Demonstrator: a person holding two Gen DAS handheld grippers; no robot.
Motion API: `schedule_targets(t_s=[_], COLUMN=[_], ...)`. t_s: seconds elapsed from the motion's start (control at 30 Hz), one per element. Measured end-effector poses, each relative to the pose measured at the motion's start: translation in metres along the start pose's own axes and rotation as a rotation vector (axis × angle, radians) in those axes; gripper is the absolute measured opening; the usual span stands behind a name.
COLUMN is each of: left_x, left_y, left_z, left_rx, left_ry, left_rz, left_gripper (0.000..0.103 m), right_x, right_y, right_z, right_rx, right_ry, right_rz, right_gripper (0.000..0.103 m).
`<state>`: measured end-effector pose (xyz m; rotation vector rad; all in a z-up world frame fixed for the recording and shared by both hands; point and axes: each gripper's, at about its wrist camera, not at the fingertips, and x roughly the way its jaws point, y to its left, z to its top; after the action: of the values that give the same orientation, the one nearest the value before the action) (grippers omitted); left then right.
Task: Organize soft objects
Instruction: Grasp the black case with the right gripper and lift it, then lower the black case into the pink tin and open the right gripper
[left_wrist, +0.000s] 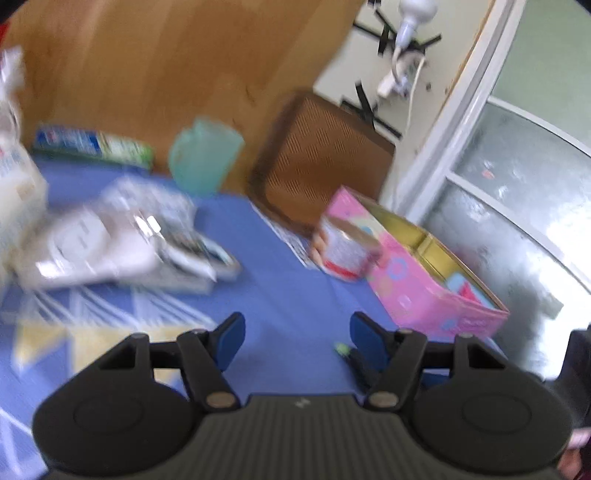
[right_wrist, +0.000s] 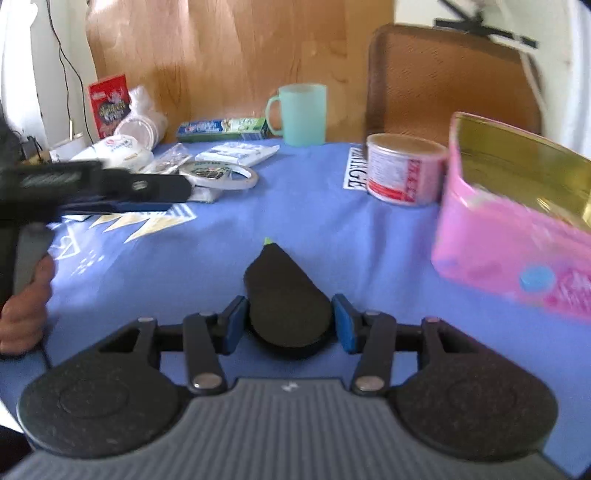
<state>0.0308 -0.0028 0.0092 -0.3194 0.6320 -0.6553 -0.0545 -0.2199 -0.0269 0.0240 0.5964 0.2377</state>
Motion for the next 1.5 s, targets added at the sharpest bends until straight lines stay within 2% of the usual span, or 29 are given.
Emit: schedule_targets(t_s=[0.13,0.33,0.37,0.5,0.6,0.73,0.93,1.0,1.03,1.1,1.17,1.27,1.37,1.5], left_x=[0.014,0.040,0.044,0.047,0.040,0.040,0.088,0.109,0.119,0.134,0.140,0.123,0.100,0.061], left_y=[-0.030,-0.064,-0.066,-0.075,-0.092,-0.131,-0.181,-0.190,-0.192,-0.195,-0.193,-0.178,-0.164,-0.133], left_z=[-0.013,-0.023,-0.024,-0.023,-0.013,0.017,0.048,0.054,0.055,0.055,0.054,0.050,0.041,0.020], left_rx=[-0.042,-0.001,0.001,0.005,0.043,0.149,0.260,0.258,0.251,0.243,0.234,0.222,0.251,0.283], left_ry=[0.114,0.216,0.209,0.200,0.163,0.091,0.065,0.063,0.063,0.056,0.060,0.048,0.029,0.016], left_rz=[-0.075,-0.044,-0.038,-0.016,-0.048,-0.115,-0.168,-0.178,-0.169,-0.126,-0.105,-0.119,-0.115,-0.080], left_gripper=[0.064,0.064,0.063,0.062,0.062,0.062,0.061,0.066,0.072,0.073,0.073,0.073,0.073,0.073], right_x=[-0.002,0.004,0.002,0.000,-0.015,-0.039,-0.045,-0.040,-0.035,-0.024,-0.016,-0.024,-0.034,-0.037], right_y=[0.000,-0.016,-0.014,-0.009,-0.009,-0.022,-0.075,-0.092,-0.102,-0.116,-0.129,-0.134,-0.120,-0.102], right_z=[-0.008,-0.004,-0.005,-0.008,-0.011,0.000,0.021,0.028,0.031,0.034,0.034,0.020,0.010,0.008], right_rx=[-0.047,0.004,0.011,0.016,0.009,0.022,0.123,0.155,0.166,0.182,0.222,0.279,0.260,0.239], right_ry=[-0.032,-0.058,-0.062,-0.089,-0.170,-0.293,-0.368,-0.383,-0.396,-0.398,-0.360,-0.379,-0.413,-0.436], right_rz=[0.011,0.048,0.049,0.016,-0.021,-0.104,-0.220,-0.265,-0.305,-0.400,-0.434,-0.410,-0.430,-0.380], right_gripper=[0.063,0.060,0.053,0.052,0.052,0.052,0.052,0.052,0.052,0.053,0.053,0.053,0.053,0.052])
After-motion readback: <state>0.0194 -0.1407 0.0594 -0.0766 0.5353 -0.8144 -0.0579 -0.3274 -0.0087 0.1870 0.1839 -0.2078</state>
